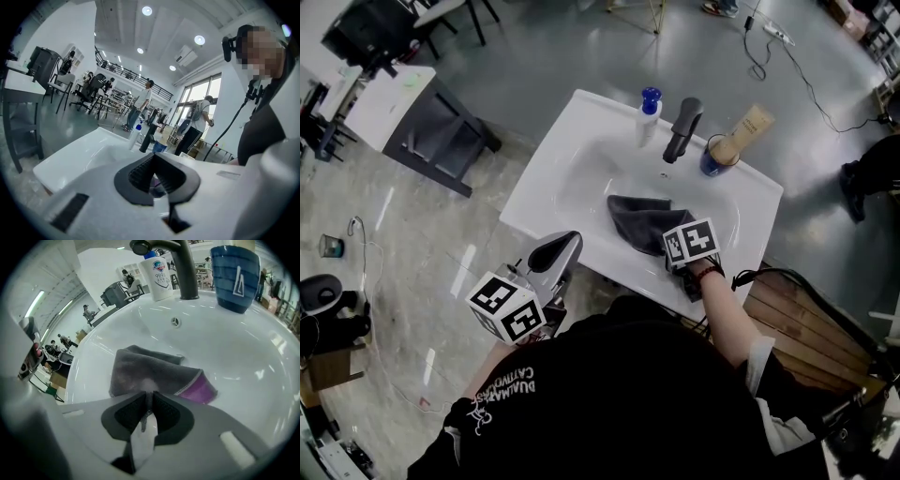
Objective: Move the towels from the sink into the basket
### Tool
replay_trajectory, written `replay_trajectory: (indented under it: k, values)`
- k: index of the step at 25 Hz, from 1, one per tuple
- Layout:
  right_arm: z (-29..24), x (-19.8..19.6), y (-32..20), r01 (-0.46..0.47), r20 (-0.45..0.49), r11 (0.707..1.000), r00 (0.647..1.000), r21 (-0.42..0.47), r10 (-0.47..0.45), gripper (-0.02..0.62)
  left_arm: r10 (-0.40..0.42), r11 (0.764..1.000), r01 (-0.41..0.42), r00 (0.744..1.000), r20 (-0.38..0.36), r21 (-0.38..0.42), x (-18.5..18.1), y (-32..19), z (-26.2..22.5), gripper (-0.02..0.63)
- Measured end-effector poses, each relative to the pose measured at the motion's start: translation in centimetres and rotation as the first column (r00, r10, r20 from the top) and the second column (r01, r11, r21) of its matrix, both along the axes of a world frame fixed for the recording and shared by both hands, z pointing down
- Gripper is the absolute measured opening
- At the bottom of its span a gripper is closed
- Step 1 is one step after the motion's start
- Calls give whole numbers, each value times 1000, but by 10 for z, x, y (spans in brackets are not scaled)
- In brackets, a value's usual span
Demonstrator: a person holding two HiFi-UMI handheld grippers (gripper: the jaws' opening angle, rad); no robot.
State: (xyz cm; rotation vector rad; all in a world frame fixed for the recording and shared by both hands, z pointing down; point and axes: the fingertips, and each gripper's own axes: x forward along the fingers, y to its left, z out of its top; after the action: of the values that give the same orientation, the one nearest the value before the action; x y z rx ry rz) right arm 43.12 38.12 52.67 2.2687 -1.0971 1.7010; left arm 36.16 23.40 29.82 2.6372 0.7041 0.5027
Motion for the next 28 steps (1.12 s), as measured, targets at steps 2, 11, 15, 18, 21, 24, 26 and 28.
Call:
replay_trajectory:
  k: [2, 11, 15, 18, 21, 24, 26, 28]
  values:
    - [-4, 1, -1, -17, -7, 1000, 1000, 15, 17, 44, 1, 1000, -1, 1000, -2, -1, -1, -1, 0, 3]
    - [-50, 9, -14, -59, -87, 988, 994, 141, 72, 35, 6, 1000, -6, 999, -35, -11, -7, -7, -4, 3]
    - [-91, 10, -25, -51, -162, 970, 983, 236, 91, 34, 9, 1000, -10, 999, -51, -25, -18, -8, -9, 3]
    - [-119, 6, -32, -62, -198, 953, 972, 297, 125, 32, -9, 1000, 7, 998, -67, -24, -33, -13, -16, 3]
    - [-145, 4, -44, -67, -221, 935, 963, 347, 151, 32, -39, 999, 39, 996, -82, -5, -50, -27, -24, 3]
    - [-167, 1, -61, -69, -242, 919, 955, 388, 174, 32, -86, 996, 83, 992, -89, -36, -71, -47, -29, 3]
    - [-179, -7, -74, -67, -246, 909, 952, 412, 182, 32, -121, 991, 116, 988, -92, -61, -89, -60, -33, 3]
    - [-194, -19, -88, -57, -250, 899, 951, 435, 181, 32, -147, 988, 141, 984, -102, -64, -109, -72, -40, 3]
